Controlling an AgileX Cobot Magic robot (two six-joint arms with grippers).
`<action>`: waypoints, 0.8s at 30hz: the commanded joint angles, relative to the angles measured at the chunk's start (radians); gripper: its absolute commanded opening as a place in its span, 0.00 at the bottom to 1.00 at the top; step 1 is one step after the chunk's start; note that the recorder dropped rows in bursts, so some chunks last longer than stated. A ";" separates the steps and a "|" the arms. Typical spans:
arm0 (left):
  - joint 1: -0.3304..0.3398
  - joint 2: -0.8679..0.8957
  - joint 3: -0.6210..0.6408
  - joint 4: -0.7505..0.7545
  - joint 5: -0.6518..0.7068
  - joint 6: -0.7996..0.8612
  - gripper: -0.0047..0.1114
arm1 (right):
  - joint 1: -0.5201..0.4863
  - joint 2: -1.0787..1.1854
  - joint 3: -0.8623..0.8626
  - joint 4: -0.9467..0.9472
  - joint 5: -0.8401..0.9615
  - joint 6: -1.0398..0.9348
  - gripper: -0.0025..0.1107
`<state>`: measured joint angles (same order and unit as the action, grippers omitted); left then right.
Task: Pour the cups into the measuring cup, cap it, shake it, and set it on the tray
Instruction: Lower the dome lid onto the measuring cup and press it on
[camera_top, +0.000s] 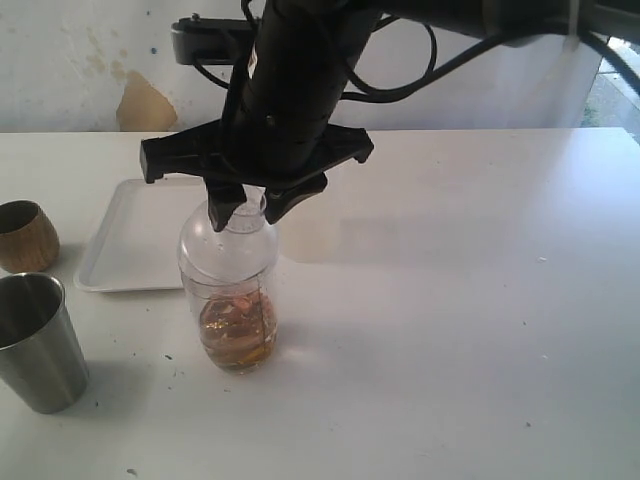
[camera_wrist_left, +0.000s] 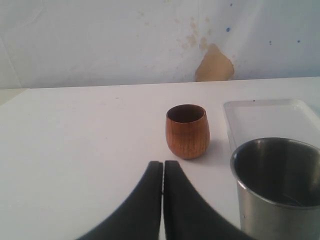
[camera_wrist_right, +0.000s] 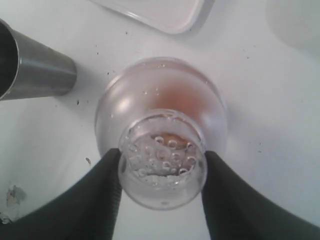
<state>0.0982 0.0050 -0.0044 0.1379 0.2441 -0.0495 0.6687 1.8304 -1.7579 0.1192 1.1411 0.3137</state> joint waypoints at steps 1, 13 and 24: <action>0.000 -0.005 0.004 -0.002 -0.004 0.002 0.05 | 0.000 -0.002 0.003 -0.004 -0.035 0.001 0.02; 0.000 -0.005 0.004 -0.002 -0.004 0.002 0.05 | 0.000 -0.002 0.003 -0.012 -0.051 0.001 0.05; 0.000 -0.005 0.004 -0.002 -0.004 0.002 0.05 | 0.000 -0.002 0.003 -0.019 -0.049 -0.023 0.45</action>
<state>0.0982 0.0050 -0.0044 0.1397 0.2441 -0.0495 0.6687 1.8304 -1.7579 0.1113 1.1150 0.3047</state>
